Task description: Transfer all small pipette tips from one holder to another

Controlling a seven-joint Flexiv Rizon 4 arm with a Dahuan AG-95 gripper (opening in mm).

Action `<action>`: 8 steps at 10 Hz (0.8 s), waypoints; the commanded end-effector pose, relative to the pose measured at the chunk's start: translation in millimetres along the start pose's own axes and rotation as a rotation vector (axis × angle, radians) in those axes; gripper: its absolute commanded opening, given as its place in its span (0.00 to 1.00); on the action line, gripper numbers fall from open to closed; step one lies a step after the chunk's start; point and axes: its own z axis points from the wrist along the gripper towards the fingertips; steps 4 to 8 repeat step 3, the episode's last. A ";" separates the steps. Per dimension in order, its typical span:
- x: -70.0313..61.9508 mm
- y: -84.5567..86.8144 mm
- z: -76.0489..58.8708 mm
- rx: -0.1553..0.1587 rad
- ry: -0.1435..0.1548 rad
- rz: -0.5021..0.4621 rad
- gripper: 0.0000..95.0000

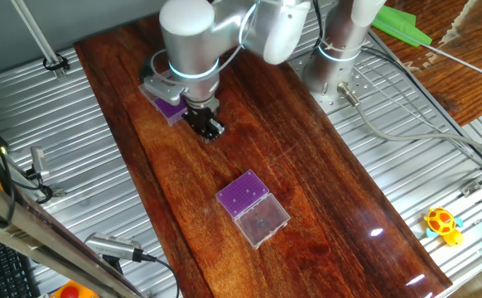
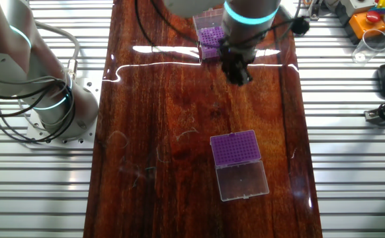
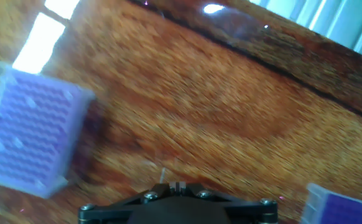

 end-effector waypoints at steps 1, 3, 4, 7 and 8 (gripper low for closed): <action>1.1 0.4 -0.5 0.003 0.012 -0.006 0.00; 0.7 0.2 3.6 0.022 0.026 -0.031 0.00; 0.7 0.2 3.6 0.022 0.026 -0.031 0.00; 0.7 0.2 3.6 0.022 0.026 -0.031 0.00; 0.7 0.2 3.6 0.022 0.026 -0.031 0.00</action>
